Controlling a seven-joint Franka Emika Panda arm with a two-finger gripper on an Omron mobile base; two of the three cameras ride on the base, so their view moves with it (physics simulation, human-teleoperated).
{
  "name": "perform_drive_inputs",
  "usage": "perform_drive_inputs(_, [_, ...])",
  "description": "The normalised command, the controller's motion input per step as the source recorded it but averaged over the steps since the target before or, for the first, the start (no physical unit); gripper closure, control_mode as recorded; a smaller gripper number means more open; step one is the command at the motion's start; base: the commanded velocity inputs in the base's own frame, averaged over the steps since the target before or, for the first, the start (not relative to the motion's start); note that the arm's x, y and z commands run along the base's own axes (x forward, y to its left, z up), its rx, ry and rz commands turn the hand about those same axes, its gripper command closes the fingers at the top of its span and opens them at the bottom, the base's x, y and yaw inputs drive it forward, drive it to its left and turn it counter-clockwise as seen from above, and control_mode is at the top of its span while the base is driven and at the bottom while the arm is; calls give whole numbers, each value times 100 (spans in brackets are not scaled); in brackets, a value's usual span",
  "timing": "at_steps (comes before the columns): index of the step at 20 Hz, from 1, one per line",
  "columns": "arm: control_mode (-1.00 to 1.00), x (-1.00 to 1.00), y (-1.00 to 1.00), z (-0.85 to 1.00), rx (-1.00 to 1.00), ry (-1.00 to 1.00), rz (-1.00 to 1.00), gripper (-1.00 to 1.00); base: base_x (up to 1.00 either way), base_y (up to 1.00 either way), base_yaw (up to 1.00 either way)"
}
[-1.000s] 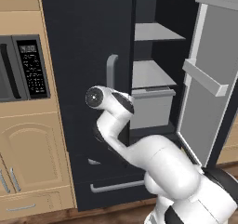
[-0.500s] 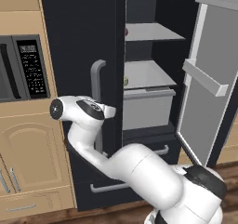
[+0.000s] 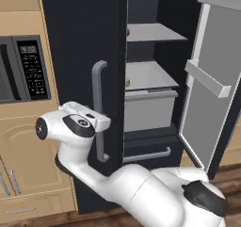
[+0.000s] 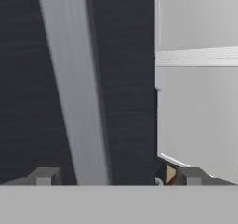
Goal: Retrieve the sausage and cheese from the fridge and place them on the cutting board on the counter.
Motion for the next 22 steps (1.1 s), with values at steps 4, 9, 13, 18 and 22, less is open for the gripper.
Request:
perform_drive_inputs(4, [-100,-98,-9,16,0,-9,0,-100,0,0,0])
perform_drive_inputs(9, [-100,-48,-55,11,11,-3,3,-100,0,0,0])
perform_drive_inputs(13, [-100,-14,-89,0,44,0,9,-100,0,0,0])
perform_drive_inputs(18, [-100,-47,-100,0,54,-2,32,-100,0,0,0])
perform_drive_inputs(22, [-100,-6,-98,0,59,0,35,-100,0,0,0])
